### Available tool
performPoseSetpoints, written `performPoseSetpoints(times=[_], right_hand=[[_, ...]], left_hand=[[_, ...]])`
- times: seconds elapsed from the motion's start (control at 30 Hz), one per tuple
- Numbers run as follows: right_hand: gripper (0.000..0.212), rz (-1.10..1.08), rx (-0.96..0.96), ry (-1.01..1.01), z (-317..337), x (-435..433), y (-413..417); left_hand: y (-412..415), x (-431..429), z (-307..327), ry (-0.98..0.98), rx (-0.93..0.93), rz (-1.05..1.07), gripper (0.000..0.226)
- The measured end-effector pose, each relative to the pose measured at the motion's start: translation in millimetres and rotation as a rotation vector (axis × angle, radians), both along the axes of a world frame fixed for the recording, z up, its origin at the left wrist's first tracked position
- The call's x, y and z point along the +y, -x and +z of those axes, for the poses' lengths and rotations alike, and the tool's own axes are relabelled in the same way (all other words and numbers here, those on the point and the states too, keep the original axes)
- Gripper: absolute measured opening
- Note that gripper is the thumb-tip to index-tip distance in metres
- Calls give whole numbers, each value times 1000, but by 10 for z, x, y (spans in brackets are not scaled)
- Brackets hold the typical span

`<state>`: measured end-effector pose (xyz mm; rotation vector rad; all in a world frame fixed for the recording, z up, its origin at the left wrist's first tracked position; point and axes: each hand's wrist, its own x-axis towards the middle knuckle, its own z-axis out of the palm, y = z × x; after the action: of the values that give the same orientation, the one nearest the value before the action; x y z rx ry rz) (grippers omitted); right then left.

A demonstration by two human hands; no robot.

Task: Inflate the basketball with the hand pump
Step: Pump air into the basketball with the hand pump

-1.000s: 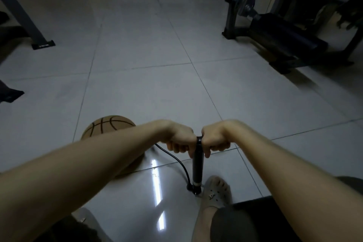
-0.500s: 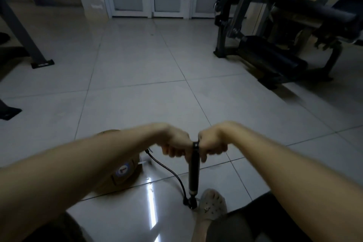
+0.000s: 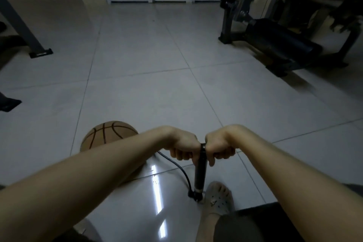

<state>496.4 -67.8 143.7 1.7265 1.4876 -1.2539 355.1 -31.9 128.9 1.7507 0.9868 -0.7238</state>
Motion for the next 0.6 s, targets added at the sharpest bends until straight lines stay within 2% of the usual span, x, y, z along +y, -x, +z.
performPoseSetpoints(times=[0.13, 0.3, 0.47, 0.6], right_hand=[[7, -3, 11, 42, -414, -114, -40], [6, 18, -38, 51, -407, -283, 35], [8, -1, -14, -4, 296, -196, 108], [32, -26, 44, -82, 1170, 4, 68]], left_hand=[[-23, -146, -444, 42, -15, 14, 26], [-43, -309, -372, -2, 32, -33, 20], [45, -204, 307, -4, 75, -28, 26], [124, 42, 1186, 7, -4, -17, 35]])
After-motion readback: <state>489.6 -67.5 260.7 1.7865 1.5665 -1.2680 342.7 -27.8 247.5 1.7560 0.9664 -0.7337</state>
